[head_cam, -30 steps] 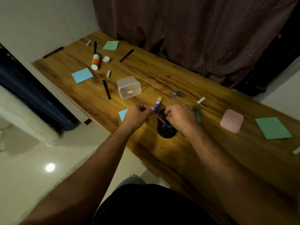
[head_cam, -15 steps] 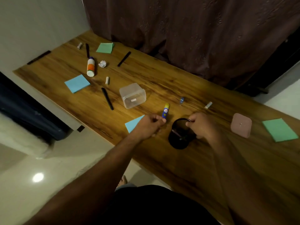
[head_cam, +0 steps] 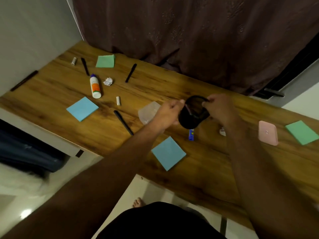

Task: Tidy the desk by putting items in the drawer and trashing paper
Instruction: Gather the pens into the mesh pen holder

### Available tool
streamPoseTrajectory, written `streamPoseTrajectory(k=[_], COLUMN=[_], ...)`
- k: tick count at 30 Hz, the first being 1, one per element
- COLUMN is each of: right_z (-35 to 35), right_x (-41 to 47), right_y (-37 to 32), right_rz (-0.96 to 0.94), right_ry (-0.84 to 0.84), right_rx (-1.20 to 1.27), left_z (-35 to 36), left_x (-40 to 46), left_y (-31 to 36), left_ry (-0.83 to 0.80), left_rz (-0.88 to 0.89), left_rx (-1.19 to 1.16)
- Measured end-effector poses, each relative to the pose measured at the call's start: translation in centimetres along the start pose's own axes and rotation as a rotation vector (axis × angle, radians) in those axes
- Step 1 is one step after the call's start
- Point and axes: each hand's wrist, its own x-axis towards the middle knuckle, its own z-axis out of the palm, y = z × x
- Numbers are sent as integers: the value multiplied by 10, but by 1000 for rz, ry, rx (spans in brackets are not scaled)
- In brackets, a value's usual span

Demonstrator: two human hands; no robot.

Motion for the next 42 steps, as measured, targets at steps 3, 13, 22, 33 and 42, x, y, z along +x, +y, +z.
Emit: streamPoseTrajectory(k=[3, 13, 22, 33, 42], right_z=[15, 57, 56, 99, 194], right_x=[20, 80, 90, 59, 76], right_y=[-18, -27, -25, -148, -217], right_rz=[48, 143, 71, -471, -291], right_ry=[25, -50, -22, 281, 77], right_rx=[57, 147, -59, 41, -29], left_z=[-14, -75, -148, -179, -248], left_x=[20, 41, 24, 33, 43], left_y=[19, 13, -63, -97, -65], left_ry=[84, 372, 732, 617, 460], left_rz=[-51, -32, -265, -450, -93], left_rx=[-109, -96, 409, 774, 271])
